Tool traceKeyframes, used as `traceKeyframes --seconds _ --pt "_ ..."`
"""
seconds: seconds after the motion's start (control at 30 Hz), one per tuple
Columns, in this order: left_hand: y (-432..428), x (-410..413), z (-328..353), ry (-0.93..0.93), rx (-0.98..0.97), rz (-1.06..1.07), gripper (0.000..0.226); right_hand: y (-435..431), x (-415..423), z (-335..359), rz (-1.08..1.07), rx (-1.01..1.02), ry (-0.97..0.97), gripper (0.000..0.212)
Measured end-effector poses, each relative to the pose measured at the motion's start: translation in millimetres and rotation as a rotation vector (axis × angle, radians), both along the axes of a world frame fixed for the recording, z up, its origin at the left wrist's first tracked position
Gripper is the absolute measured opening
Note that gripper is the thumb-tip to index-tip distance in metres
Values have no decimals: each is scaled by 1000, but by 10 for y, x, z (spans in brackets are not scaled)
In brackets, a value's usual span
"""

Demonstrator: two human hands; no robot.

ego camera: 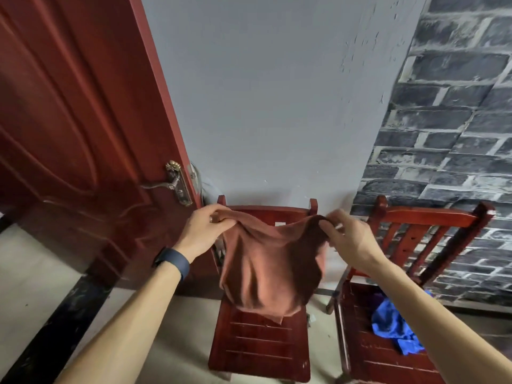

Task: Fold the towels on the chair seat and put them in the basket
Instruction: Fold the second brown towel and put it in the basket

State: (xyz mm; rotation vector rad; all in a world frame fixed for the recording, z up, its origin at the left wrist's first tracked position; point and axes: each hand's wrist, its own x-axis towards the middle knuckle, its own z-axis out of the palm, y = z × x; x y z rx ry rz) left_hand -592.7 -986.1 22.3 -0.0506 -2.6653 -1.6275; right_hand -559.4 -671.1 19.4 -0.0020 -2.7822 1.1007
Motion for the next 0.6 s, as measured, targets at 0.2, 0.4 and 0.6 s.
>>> traceKeyframes --seconds 0.2,0.4,0.6 --pt "438 -91 456 94 34 -206 15 -710 -32 472 206 -309 -55 20" --pt "456 -71 768 -29 324 -238 21 -747 -181 765 98 -266 71 4" --pt "493 217 -36 -160 185 -264 60 -738 -376 1011 -84 -655 13 9"
